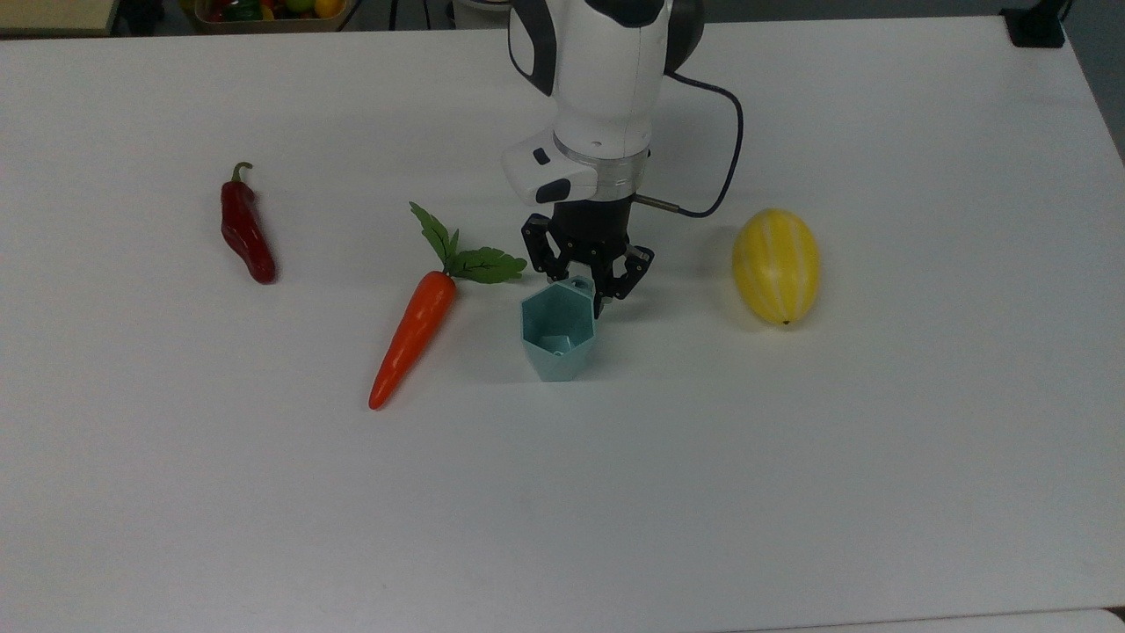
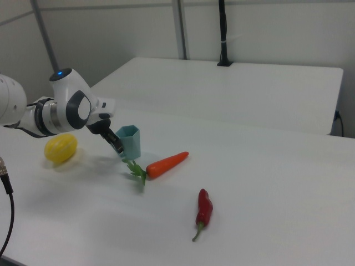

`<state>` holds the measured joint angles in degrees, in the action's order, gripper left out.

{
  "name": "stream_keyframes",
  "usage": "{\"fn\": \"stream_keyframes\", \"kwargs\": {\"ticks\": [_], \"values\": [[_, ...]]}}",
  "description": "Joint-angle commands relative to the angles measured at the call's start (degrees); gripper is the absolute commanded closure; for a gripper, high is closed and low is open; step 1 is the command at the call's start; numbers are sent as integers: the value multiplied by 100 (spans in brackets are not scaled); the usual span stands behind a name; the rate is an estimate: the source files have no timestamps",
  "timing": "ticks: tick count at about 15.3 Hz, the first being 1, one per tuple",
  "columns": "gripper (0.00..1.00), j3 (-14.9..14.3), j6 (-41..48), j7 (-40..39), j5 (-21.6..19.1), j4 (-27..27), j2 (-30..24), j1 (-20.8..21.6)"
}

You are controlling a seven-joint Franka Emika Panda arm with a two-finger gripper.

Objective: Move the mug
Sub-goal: 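Lower the gripper onto the mug rim and close on it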

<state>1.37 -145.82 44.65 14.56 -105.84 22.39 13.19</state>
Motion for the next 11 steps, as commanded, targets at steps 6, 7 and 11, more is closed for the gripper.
{"fn": "stream_keyframes", "kwargs": {"ticks": [6,7,11], "values": [[80,-40,-166,167,196,-16,20,43],[85,-40,-166,167,196,-16,20,43],[99,-40,-166,159,205,-16,11,43]]}}
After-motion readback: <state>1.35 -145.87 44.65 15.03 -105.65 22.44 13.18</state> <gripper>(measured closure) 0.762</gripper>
